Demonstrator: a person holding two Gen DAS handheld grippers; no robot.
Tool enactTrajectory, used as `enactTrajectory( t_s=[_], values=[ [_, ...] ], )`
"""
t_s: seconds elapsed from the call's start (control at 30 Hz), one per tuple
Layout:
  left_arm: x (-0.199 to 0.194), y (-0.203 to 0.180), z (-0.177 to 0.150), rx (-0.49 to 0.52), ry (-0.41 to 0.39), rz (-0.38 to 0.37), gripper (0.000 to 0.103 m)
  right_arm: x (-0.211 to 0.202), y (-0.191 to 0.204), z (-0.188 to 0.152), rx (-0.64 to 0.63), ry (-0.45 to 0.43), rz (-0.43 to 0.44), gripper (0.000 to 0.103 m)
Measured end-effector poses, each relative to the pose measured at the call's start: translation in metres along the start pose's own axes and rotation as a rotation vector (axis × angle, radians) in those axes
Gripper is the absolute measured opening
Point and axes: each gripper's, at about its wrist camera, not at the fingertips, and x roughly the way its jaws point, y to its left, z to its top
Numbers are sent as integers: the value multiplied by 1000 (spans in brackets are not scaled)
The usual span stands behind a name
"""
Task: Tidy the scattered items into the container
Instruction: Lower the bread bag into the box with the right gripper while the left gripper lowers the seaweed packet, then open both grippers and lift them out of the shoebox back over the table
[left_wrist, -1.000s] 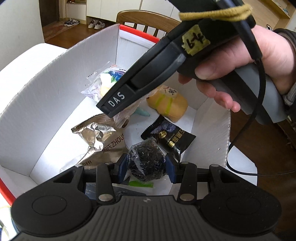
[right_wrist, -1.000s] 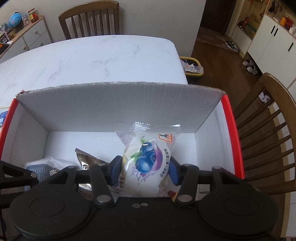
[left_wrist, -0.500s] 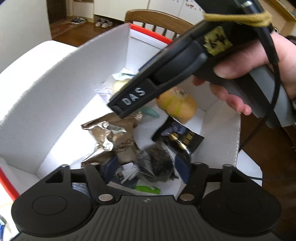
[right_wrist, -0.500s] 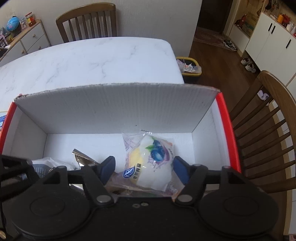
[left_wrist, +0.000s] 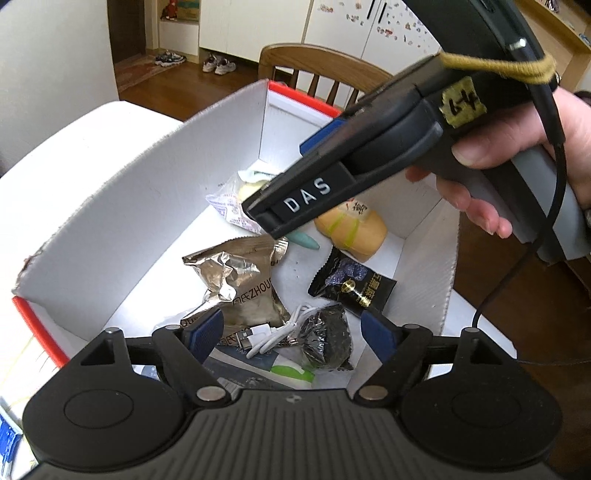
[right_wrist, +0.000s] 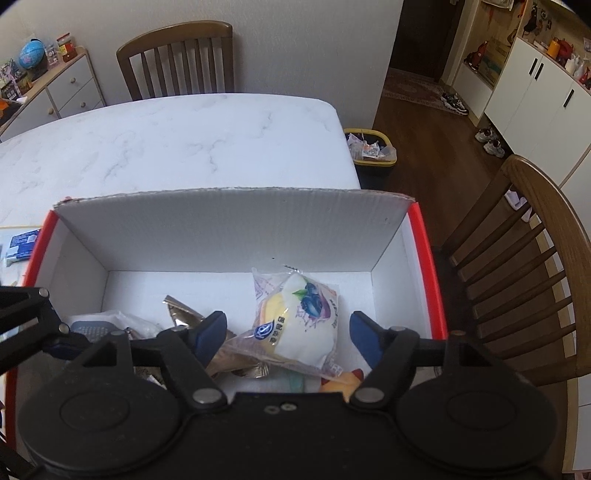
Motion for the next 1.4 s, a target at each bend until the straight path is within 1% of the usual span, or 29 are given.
enactTrajectory(
  t_s=[0.13, 0.2, 0.5, 0.67, 0.7, 0.87, 1.13, 1.4],
  values=[
    [-17, -2, -3, -9, -32, 18, 81, -15, 2, -2, -3, -19, 4, 74],
    [-23, -4, -7, -17, -52, 28, 81, -23, 4, -4, -2, -34, 6, 76],
    [-62, -6, -27, -79, -147, 58, 81, -56, 18, -16, -20, -82, 28, 77],
    [-90, -7, -41, -99, -187, 96, 83, -71, 27, -25, -31, -107, 39, 77],
    [-95, -7, -44, -108, -195, 103, 84, -72, 29, -26, -33, -112, 41, 78],
    [-121, 1, -64, -160, -235, 131, 84, -77, 38, -36, -25, -118, 59, 78],
    [-156, 13, -96, -218, -270, 167, 84, -82, 50, -50, -2, -112, 67, 78],
    [-173, 28, -120, -252, -281, 185, 84, -88, 68, -56, 3, -116, 63, 80]
  ],
)
